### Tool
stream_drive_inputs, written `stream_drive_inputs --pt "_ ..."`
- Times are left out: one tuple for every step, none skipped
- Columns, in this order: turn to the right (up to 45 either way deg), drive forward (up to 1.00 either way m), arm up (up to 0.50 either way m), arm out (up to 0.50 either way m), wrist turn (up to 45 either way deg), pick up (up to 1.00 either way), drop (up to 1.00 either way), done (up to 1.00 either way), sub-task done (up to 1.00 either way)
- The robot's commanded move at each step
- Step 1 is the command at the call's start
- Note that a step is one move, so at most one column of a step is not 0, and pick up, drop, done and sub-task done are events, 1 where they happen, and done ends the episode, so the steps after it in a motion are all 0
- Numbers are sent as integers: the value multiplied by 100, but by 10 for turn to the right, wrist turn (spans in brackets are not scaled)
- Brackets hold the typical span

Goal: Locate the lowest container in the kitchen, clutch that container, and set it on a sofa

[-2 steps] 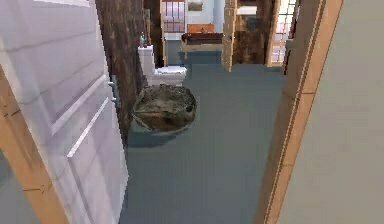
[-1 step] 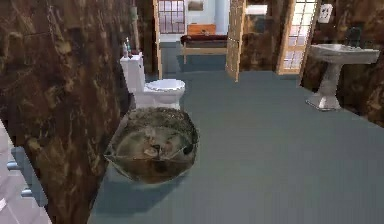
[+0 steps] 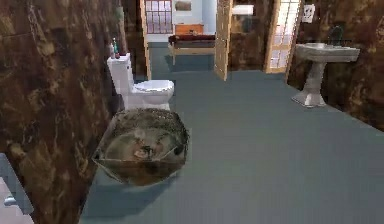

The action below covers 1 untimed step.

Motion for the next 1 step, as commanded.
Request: stream_drive_inputs --pt "0 15 0 0 0 0 0 0 0"
